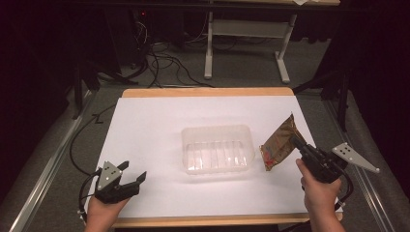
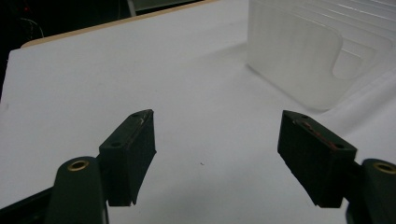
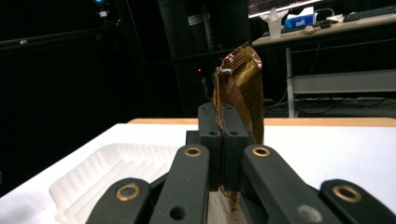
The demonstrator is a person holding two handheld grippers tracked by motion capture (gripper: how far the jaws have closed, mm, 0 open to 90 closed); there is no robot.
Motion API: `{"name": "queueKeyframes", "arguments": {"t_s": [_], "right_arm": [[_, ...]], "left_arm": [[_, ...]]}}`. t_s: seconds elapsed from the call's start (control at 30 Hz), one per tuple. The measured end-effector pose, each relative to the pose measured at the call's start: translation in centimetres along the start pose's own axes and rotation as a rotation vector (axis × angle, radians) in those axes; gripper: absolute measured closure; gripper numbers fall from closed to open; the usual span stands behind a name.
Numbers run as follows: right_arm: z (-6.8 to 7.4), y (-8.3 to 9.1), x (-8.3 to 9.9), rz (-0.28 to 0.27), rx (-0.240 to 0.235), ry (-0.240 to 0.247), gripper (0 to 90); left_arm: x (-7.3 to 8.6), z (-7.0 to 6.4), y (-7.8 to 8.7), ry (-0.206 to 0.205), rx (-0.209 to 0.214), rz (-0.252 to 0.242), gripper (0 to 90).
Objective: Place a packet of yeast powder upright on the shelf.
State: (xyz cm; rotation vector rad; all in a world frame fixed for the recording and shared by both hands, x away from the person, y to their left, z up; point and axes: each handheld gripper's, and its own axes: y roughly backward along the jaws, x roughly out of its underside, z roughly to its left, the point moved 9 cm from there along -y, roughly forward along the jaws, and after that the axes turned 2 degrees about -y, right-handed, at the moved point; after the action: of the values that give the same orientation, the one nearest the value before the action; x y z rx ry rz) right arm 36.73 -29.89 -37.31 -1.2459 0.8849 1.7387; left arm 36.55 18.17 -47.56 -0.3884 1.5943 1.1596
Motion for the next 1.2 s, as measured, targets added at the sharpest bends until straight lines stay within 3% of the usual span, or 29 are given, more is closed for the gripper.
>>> {"name": "queueKeyframes", "arguments": {"t_s": [0.4,0.7,1.2], "right_arm": [[1.0,-0.3,-3.0,-0.047,0.01,0.029,90.0],[2.6,-0.5,-5.0,-0.091,-0.014,0.039,90.0],[5.8,-3.0,-5.1,-0.087,-0.066,0.029,90.0]], "left_arm": [[-0.1,0.1,0.1,0.002,-0.003,-0.01,28.3],[-0.2,0.1,0.2,0.002,-0.002,-0.015,28.3],[-0.2,0.0,0.3,0.001,0.0,-0.018,28.2]]}}
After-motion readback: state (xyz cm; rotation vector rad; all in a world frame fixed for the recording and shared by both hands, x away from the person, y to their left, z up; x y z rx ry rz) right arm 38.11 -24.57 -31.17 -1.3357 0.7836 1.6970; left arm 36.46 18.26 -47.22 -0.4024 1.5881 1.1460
